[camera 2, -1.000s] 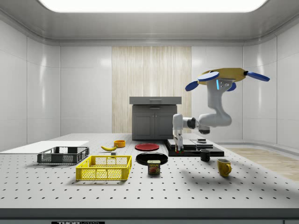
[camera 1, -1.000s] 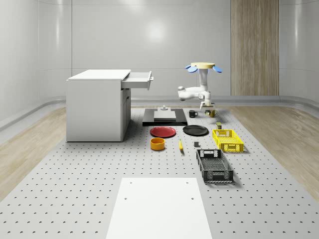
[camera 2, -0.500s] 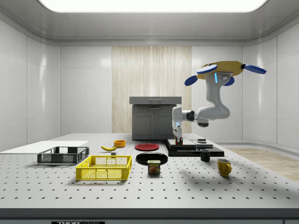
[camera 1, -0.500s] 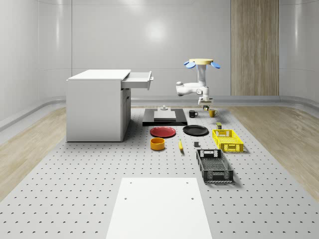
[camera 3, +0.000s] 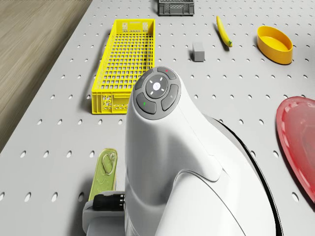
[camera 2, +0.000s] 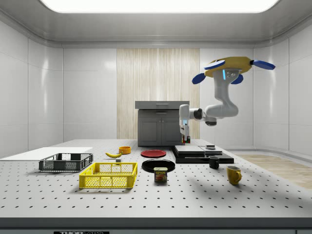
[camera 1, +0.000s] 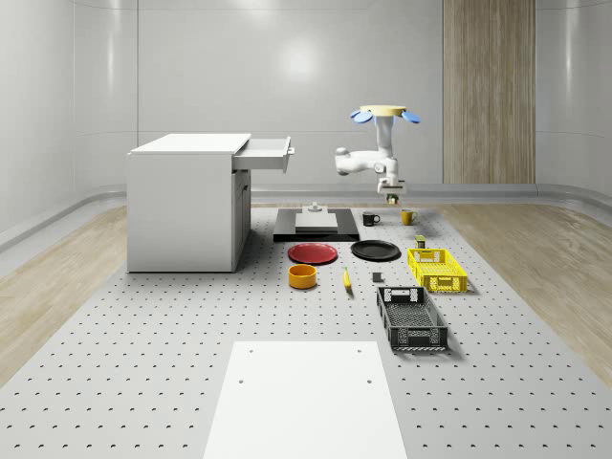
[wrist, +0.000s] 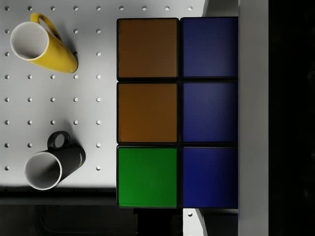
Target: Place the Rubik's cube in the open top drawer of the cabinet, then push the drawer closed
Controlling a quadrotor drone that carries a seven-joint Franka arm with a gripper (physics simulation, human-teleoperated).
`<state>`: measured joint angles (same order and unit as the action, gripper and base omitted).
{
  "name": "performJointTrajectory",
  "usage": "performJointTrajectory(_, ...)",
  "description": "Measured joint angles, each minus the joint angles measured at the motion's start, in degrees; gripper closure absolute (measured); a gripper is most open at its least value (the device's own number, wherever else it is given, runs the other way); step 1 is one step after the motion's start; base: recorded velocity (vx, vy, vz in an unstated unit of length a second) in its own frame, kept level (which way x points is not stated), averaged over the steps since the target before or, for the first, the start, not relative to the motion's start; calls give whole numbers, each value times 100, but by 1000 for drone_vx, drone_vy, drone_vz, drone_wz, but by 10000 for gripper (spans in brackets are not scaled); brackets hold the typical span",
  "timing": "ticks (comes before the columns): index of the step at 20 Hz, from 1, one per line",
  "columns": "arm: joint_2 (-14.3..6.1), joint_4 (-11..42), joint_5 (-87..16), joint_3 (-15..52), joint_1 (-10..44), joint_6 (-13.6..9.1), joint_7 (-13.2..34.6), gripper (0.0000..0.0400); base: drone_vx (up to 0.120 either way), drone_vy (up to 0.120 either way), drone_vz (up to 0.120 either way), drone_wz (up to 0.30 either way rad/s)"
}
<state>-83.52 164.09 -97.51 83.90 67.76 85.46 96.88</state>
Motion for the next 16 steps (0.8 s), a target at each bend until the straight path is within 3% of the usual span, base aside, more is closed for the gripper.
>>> performJointTrajectory(2,-35,-1,14,5,4,33,4,75,0,-120,120,0)
performJointTrajectory(7,-118,-3,47,16,13,110,12,75,96,-120,120,0)
performJointTrajectory(16,-252,-6,101,33,28,235,25,75,0,-120,120,0)
